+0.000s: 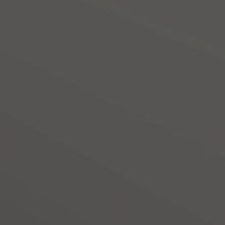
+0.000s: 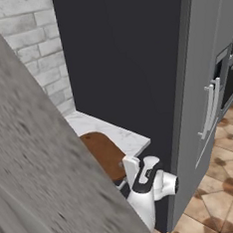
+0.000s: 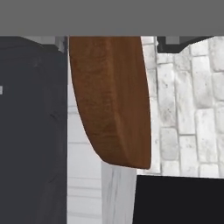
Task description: Move the cutting board and knife to the sink. Then move spray from the cabinet to the counter.
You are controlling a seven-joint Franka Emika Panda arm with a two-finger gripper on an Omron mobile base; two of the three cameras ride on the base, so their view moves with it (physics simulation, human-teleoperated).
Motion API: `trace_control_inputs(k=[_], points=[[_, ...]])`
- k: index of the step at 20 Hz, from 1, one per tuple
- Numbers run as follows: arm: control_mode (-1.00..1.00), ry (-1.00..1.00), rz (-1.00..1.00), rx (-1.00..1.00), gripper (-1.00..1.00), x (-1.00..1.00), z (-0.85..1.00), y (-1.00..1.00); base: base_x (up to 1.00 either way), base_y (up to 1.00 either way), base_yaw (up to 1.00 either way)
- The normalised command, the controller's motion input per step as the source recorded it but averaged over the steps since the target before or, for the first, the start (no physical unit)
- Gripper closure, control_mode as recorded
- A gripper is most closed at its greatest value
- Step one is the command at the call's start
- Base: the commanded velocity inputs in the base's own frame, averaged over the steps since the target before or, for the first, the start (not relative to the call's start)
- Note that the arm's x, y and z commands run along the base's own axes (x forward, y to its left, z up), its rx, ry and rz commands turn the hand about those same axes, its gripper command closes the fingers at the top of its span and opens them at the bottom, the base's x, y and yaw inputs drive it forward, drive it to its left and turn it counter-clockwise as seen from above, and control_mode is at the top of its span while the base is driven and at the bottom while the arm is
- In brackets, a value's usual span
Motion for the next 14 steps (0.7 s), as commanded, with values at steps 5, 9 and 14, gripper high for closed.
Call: trace_control_inputs(k=[5,9,14], points=[[-1.0,0.0,0.0,0.0,1.0,0.0,0.0,0.04,0.0,0.0,0.0],[-1.0,0.0,0.0,0.0,1.0,0.0,0.0,0.01,0.0,0.0,0.0],[-1.0,-0.02,0.0,0.0,1.0,-0.01,0.03,0.0,0.0,0.0,0.0]])
